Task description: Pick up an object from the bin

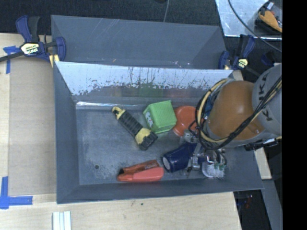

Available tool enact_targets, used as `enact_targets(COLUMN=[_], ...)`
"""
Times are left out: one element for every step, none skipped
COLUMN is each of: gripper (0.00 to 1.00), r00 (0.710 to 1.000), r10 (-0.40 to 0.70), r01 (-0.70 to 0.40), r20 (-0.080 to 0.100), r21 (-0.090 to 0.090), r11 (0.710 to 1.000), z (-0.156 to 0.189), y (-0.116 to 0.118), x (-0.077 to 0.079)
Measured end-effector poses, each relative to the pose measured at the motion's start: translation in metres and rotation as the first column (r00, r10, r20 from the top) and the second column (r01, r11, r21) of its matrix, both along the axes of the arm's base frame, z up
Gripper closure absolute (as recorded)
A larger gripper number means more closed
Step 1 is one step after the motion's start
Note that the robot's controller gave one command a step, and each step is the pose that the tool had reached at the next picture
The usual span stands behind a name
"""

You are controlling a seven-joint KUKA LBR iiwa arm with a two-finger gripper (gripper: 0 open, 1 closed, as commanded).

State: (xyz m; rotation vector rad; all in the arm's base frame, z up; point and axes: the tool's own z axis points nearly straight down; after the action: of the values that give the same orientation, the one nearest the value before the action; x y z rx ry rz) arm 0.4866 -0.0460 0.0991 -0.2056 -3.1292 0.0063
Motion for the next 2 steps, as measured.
enact_targets(gripper=[0.0,1.0], r00=[0.985,0.999], r10=[0.17,0.046], r01=[-0.17,-0.046], r20=[0.024,0.009], r21=[-0.004,0.002], r11=[0.986,0.999], z=[-0.029,-0.028], y=[0.005,-0.015], x=[0.001,0.001])
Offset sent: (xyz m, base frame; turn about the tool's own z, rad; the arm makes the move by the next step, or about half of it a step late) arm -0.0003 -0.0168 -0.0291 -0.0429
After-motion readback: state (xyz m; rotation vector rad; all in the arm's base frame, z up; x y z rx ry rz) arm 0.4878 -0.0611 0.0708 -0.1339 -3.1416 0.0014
